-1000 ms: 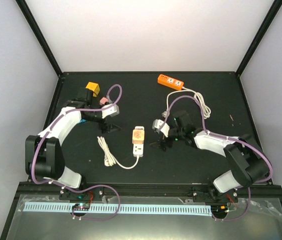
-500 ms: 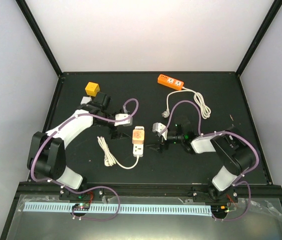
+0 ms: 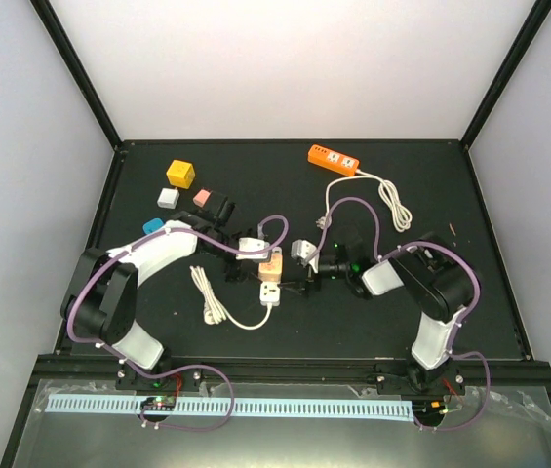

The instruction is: Pull the plug off the socket

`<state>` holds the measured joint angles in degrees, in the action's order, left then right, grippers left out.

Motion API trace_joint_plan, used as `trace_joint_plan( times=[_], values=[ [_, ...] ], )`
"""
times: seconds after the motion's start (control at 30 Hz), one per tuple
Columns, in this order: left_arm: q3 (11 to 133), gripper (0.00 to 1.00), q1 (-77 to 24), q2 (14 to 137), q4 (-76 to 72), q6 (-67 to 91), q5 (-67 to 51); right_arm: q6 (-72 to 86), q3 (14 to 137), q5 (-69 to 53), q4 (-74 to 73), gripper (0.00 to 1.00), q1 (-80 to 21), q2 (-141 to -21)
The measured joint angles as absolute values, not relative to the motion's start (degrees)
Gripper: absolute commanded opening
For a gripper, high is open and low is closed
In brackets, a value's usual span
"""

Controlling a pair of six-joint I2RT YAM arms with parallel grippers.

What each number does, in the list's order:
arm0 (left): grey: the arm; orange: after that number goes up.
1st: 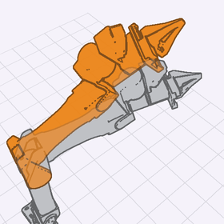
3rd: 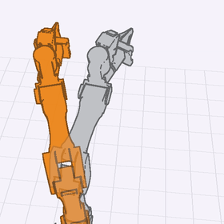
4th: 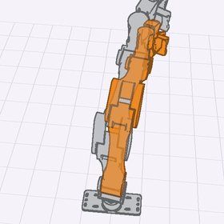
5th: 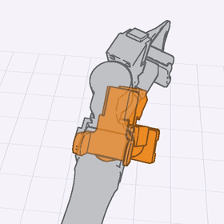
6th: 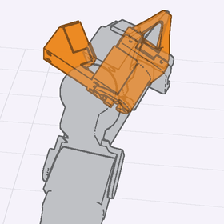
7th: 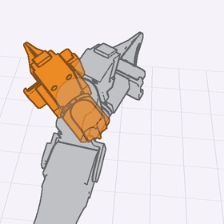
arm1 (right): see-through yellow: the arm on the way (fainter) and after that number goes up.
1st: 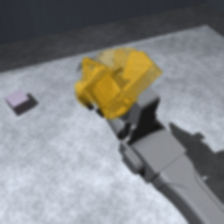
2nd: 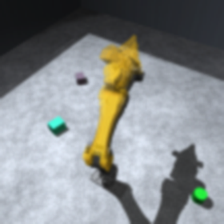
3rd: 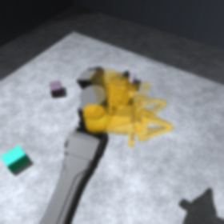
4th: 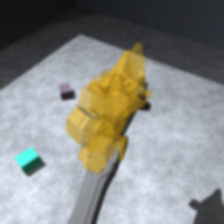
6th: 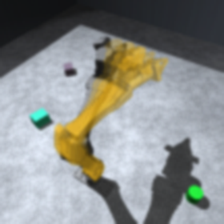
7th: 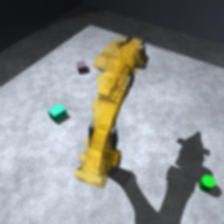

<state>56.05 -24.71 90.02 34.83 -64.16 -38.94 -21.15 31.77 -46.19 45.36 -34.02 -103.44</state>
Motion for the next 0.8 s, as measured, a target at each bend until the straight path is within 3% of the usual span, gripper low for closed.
trace_joint_plan(
  times=[0.8],
  values=[
    [55.77,0.64,-27.53,92.12,30.04,-62.04,-35.86,-21.37,37.1,-46.65,49.15,0.97,-35.38,-112.07]
  ],
)
